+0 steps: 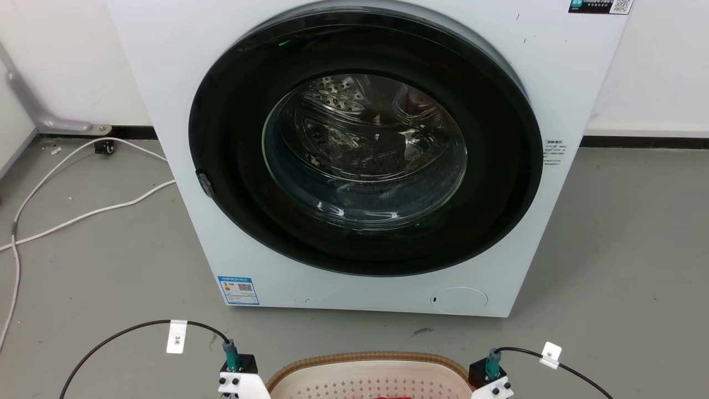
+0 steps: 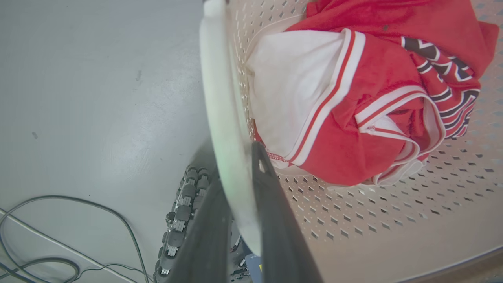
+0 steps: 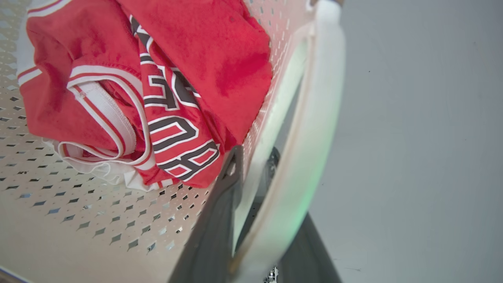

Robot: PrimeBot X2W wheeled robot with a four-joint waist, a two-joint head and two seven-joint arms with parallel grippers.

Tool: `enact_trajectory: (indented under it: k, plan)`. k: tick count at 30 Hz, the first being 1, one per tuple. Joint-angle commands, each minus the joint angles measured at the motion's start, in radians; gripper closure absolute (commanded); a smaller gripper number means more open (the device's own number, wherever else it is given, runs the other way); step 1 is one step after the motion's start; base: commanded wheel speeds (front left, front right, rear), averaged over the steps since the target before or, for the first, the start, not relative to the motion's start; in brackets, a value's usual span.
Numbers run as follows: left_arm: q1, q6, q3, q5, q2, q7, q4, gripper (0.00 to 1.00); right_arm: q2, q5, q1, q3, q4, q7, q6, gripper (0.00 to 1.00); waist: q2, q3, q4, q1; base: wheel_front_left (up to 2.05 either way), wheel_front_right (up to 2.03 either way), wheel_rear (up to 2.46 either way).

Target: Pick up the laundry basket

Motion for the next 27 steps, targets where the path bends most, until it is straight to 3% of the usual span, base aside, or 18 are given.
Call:
enact_trajectory:
  k: [1,27]
  plan:
    - [-0.02,-0.002,-0.007,-0.004,0.004,-0.002,-0.002,1.0,0.0,-0.003,-0.011,0.008,-0.008,0.0,0.012,1.0,-0.0001,0.001,-0.001,0.0,0.0,0.0,0.0]
    - [-0.027,-0.002,-0.079,-0.074,0.009,-0.006,0.003,1.0,0.0,-0.01,0.0,0.01,-0.016,0.008,0.012,1.0,-0.0001,0.01,-0.002,0.0,0.0,0.0,0.0]
